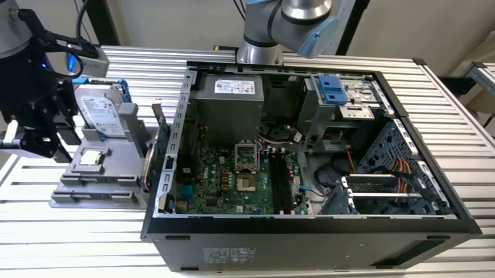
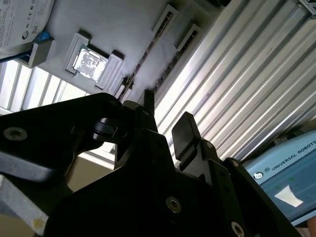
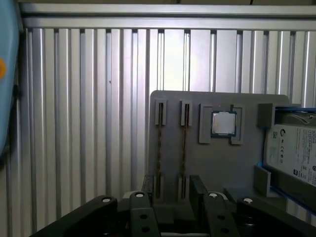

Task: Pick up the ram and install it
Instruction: 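Pick up the ram and move it above insertion slot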

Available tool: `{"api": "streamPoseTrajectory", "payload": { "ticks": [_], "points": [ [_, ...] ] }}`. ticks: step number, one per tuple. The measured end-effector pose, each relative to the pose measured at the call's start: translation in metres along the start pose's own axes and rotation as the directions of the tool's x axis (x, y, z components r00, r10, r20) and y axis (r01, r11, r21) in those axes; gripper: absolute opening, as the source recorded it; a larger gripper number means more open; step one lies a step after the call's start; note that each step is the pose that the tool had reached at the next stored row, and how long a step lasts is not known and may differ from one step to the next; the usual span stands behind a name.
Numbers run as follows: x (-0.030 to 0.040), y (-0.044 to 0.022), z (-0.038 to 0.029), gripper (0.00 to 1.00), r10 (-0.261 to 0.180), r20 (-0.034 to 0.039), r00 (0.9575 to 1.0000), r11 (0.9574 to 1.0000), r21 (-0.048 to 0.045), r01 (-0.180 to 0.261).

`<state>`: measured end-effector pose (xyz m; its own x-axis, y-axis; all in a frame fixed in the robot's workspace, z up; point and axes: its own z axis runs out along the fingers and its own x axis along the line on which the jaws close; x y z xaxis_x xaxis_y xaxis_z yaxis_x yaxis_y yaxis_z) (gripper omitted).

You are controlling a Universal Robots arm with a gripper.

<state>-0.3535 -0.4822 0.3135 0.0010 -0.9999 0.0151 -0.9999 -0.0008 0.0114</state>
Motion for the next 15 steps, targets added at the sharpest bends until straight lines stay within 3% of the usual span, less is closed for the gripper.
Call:
{"api": "streamPoseTrajectory", "payload": {
  "ticks": [15],
  "points": [
    [-0.0025, -0.0005, 0.0117, 1.00, 0.000, 0.0001, 1.0000, 1.0000, 0.0001, 0.000]
  ]
}}
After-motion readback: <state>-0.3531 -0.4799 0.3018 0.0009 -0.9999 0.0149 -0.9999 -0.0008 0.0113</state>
